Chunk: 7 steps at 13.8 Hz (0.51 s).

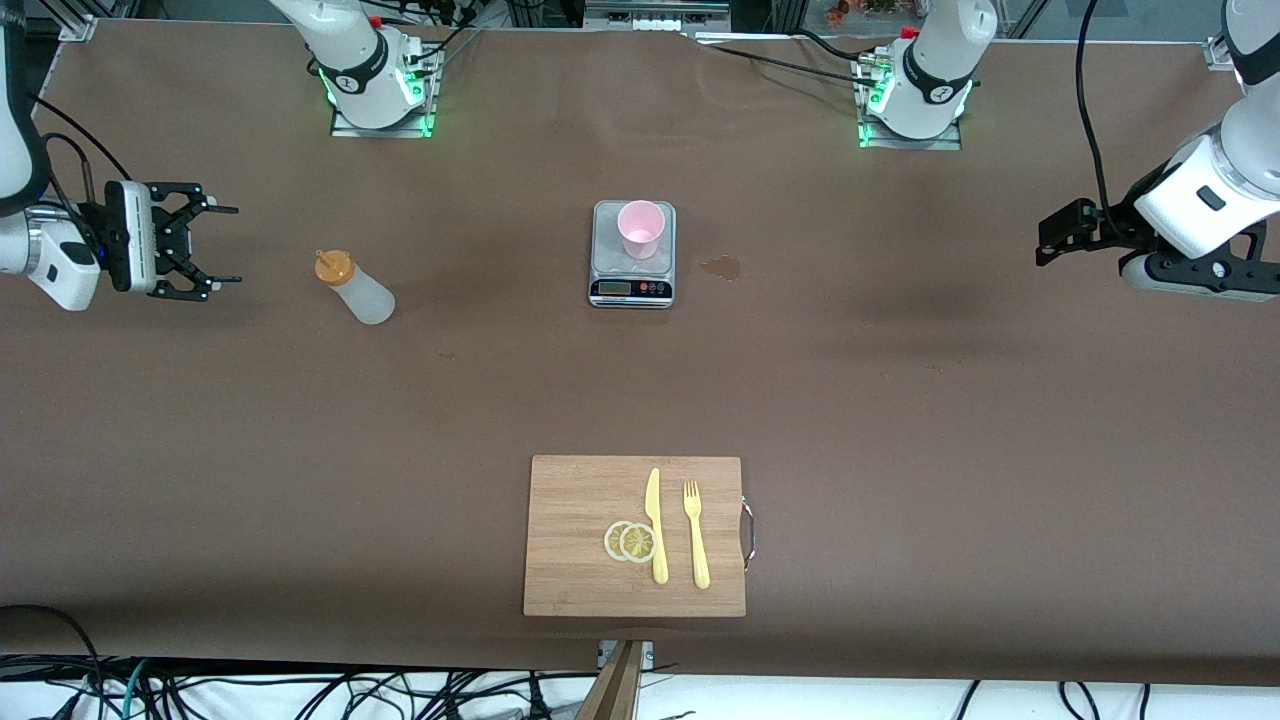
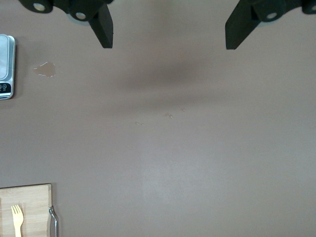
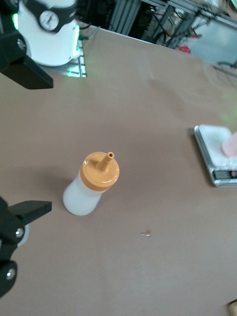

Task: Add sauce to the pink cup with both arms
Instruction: 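Reach the right gripper to the white sauce bottle and grasp it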

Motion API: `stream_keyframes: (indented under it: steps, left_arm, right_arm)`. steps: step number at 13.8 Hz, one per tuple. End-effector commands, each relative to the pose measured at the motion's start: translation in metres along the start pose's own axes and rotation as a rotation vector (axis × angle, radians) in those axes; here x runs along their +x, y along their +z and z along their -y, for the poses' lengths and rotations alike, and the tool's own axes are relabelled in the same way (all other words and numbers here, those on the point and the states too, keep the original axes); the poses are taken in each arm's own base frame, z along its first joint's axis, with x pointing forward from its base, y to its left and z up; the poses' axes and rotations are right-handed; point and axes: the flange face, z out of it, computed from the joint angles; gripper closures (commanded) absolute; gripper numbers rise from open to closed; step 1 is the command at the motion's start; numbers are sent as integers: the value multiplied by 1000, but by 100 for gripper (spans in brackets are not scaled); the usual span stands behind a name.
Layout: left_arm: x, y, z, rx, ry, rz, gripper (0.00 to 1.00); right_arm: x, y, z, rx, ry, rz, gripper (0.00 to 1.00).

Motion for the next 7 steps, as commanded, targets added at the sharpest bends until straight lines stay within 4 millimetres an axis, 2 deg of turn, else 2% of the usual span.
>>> stream_keyframes:
  steps: [1, 4, 7]
  left_arm:
    - [-4, -7, -1, 13, 21, 7, 0]
    - [1, -10, -3, 14, 23, 1, 0]
    - [-1, -8, -7, 16, 27, 20, 0]
  right_arm:
    - [-32, 16, -5, -1, -148, -106, 0]
    - [-65, 43, -18, -4, -238, -199, 0]
    - [-90, 92, -42, -6, -325, -320, 0]
